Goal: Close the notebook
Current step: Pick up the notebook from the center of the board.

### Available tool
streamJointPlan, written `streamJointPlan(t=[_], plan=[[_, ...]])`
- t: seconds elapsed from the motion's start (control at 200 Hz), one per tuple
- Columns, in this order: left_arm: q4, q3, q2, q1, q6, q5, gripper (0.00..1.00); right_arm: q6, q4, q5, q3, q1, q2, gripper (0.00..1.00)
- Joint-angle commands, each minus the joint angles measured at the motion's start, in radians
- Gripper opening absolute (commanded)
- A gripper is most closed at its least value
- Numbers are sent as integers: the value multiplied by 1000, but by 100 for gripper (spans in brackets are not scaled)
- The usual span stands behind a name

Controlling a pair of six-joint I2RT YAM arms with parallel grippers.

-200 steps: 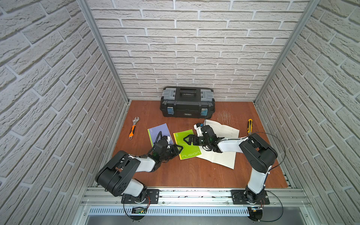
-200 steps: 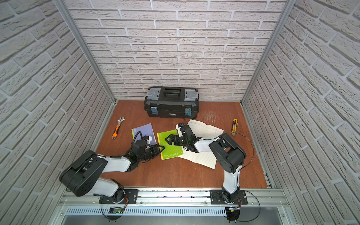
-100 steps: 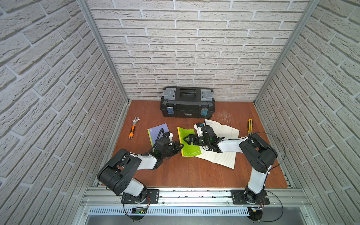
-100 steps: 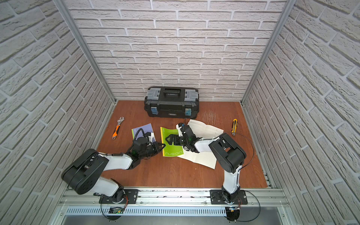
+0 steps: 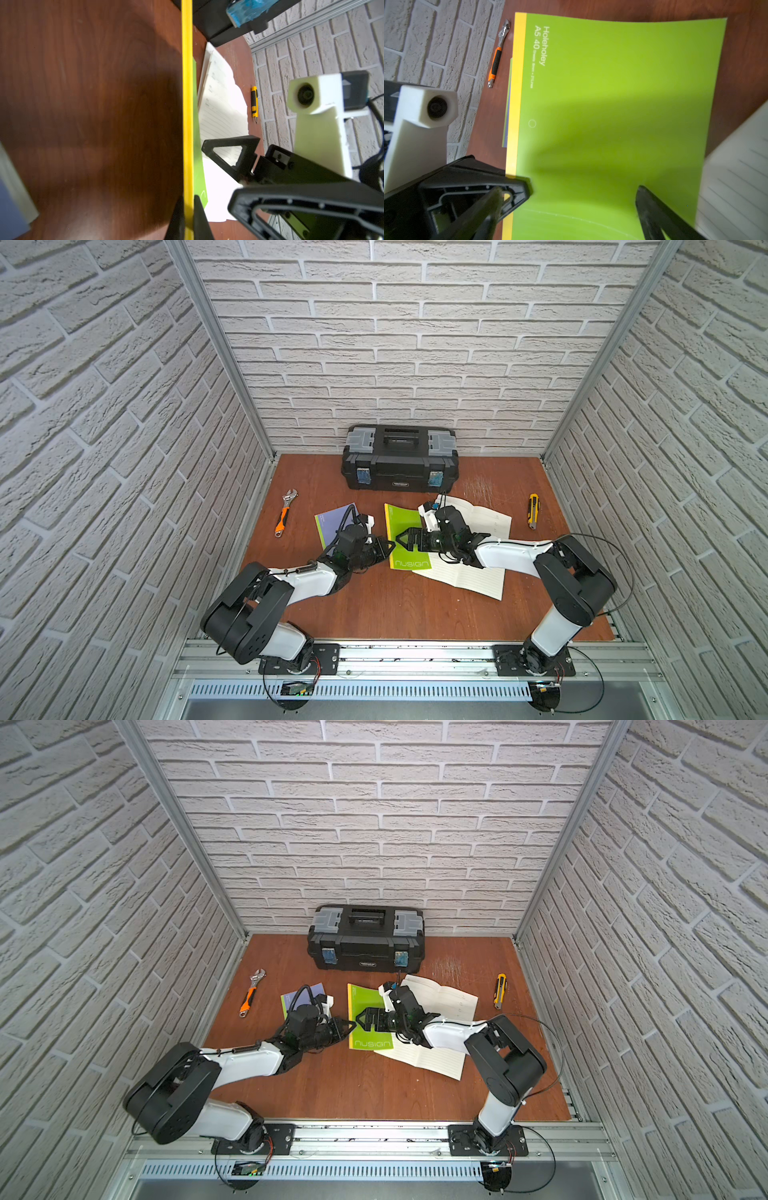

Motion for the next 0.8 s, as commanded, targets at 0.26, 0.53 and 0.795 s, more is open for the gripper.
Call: streamJointPlan(t=[0.26, 0.53, 0.795], plan=[[-149, 37, -246, 133, 88, 21, 0, -39, -81, 16, 17, 7, -89, 100], [-284, -21, -442, 397, 86, 156, 0, -31, -57, 9, 9, 7, -61, 100], [-247, -61, -446, 549, 12, 284, 0, -15, -28, -4, 4, 7, -34, 100]])
